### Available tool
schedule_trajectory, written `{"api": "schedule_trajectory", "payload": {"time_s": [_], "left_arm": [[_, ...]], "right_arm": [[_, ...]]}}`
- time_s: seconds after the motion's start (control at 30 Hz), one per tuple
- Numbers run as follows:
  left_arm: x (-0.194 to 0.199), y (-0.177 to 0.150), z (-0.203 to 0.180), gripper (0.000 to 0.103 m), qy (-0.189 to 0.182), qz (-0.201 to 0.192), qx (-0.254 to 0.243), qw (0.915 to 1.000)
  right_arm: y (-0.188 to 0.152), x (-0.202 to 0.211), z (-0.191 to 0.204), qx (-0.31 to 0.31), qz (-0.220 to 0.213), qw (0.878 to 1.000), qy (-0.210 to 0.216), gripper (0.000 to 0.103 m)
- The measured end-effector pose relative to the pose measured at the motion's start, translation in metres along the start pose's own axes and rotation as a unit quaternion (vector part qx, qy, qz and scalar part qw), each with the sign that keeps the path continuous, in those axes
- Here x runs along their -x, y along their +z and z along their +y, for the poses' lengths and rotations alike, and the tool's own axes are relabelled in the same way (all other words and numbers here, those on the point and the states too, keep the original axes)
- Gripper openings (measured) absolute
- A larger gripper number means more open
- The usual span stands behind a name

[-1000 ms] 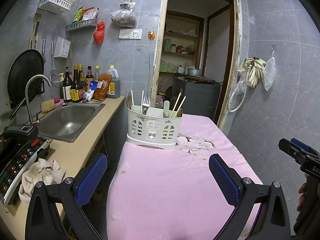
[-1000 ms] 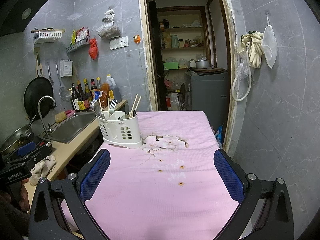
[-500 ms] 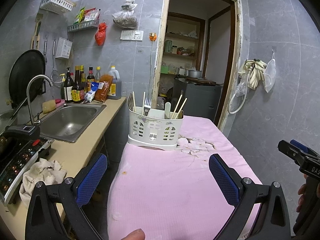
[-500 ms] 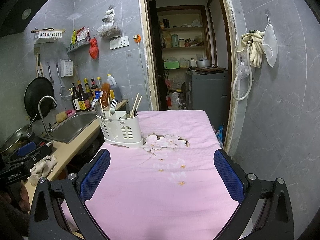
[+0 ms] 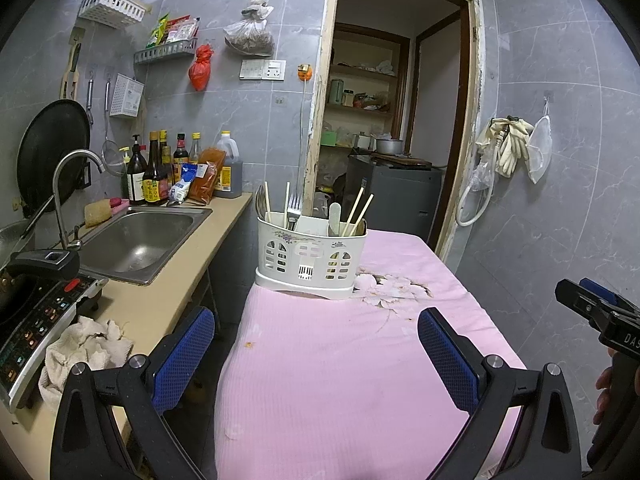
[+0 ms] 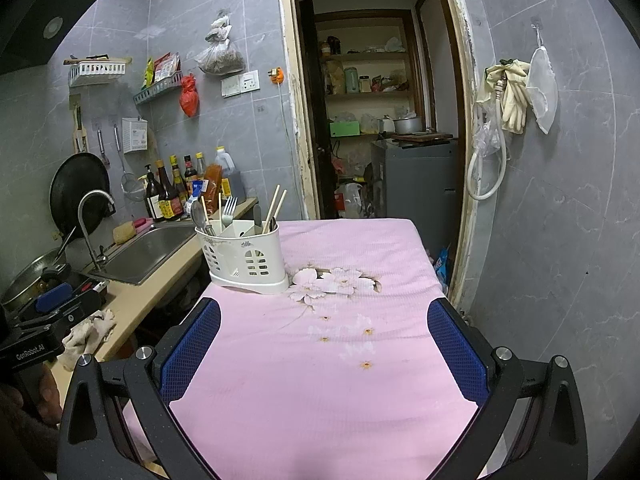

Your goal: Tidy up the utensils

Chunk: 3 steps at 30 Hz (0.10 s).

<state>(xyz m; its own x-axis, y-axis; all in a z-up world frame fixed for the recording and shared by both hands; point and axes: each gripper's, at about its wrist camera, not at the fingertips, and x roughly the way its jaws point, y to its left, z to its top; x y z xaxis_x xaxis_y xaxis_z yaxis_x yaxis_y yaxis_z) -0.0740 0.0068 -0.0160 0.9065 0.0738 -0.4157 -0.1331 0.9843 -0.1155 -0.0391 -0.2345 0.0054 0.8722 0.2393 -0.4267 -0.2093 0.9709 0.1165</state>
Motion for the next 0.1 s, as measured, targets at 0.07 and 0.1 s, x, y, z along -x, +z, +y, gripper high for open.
{"api": "schedule_trajectory", "payload": {"time_s": [0.07, 0.1], "left_arm": [[0.0, 0.0005, 0.0005, 0.102, 0.0, 0.0, 0.0, 1.0], [-0.0001, 0.0007, 0.0011, 0.102, 0.0, 0.0, 0.0, 1.0]], "right_arm": [[0.0002, -0.0001, -0.0001, -0.001, 0.0, 1.0, 0.0, 0.101], [0.0, 0.0, 0.0003, -0.001, 0.0, 1.0, 0.0, 0.101]]}}
